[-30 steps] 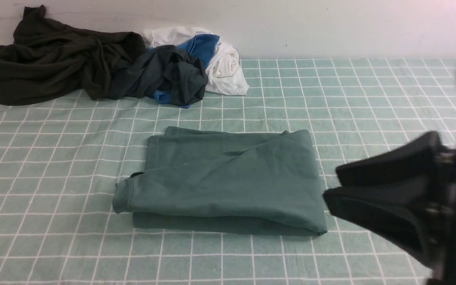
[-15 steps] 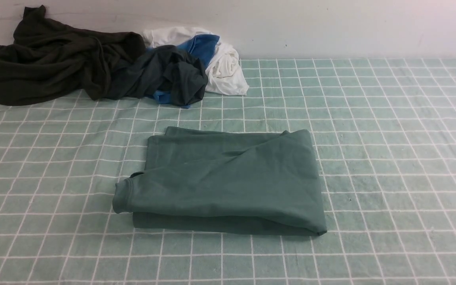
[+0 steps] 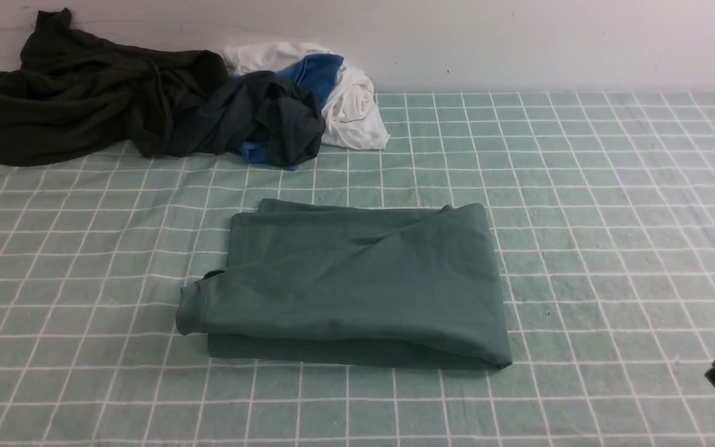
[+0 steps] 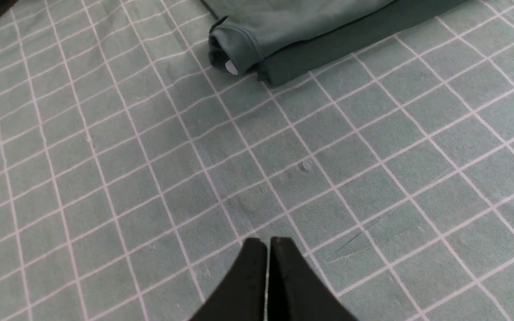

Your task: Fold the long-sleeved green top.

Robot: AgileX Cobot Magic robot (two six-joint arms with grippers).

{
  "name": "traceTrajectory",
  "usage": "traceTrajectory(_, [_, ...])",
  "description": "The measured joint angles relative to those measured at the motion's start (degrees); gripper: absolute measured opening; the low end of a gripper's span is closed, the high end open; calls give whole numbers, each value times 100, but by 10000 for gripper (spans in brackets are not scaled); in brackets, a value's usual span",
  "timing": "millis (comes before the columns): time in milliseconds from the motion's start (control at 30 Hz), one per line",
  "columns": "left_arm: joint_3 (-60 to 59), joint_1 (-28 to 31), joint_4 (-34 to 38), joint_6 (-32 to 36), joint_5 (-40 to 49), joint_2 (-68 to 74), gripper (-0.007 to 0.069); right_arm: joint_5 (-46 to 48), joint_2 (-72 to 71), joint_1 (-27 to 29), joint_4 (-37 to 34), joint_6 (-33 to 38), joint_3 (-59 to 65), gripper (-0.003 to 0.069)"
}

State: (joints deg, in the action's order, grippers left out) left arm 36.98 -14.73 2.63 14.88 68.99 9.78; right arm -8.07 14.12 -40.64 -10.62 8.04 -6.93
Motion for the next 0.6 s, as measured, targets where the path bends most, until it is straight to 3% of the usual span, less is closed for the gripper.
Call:
traceTrajectory(133, [0, 0, 0, 0, 0, 0, -3, 281, -170, 1286, 515, -621, 333, -14])
traceTrajectory(167, [0, 0, 0, 0, 0, 0, -3, 346, -182, 1351, 533, -669, 350, -14])
traceTrajectory(200, [0, 0, 0, 0, 0, 0, -3, 608, -315, 1939, 730, -1120, 404, -14])
traceTrajectory(233, [0, 0, 0, 0, 0, 0, -3, 640, -315, 2001, 752, -1120, 411, -14])
traceTrajectory(367, [0, 0, 0, 0, 0, 0, -3, 1312, -771, 3291, 1312, -1959, 581, -14])
traceTrajectory(500, [0, 0, 0, 0, 0, 0, -3, 1572, -1151, 4003, 1595, -2248, 817, -14])
traceTrajectory(600, [0, 0, 0, 0, 0, 0, -3, 1789, -1412, 4232, 1576, -2291, 848, -14])
